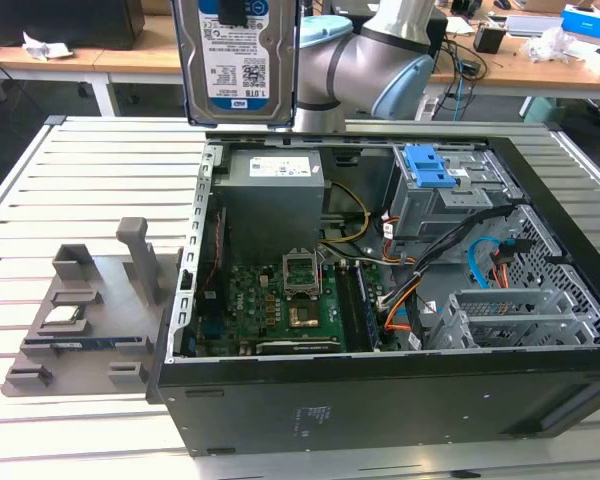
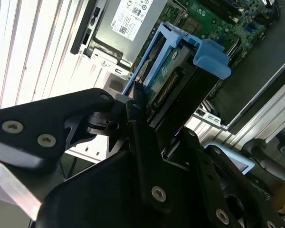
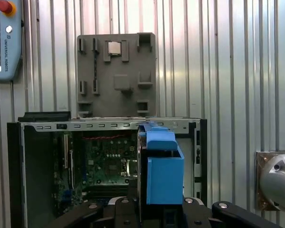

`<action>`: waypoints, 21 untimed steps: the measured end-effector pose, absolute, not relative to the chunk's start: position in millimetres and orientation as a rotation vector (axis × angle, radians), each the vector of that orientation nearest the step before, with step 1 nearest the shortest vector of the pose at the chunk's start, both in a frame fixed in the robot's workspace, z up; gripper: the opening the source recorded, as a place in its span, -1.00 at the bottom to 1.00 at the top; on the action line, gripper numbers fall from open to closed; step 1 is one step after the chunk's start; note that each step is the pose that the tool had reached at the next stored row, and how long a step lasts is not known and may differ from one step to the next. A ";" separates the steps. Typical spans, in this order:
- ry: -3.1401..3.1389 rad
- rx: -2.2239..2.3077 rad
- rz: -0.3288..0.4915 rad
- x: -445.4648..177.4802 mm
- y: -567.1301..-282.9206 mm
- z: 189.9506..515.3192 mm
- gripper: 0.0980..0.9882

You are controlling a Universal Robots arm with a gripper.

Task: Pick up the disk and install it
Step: 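Pick up the disk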

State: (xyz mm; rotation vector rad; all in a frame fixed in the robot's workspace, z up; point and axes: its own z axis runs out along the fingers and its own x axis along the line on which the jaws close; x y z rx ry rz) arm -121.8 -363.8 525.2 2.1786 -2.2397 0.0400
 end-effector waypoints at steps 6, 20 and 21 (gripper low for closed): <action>-2.240 2.179 0.040 -98.7 -363.6 525.2 -0.43; -2.240 2.178 0.040 -56.3 -363.5 525.2 -0.43; -2.240 2.178 0.040 -53.4 -363.5 525.2 -0.43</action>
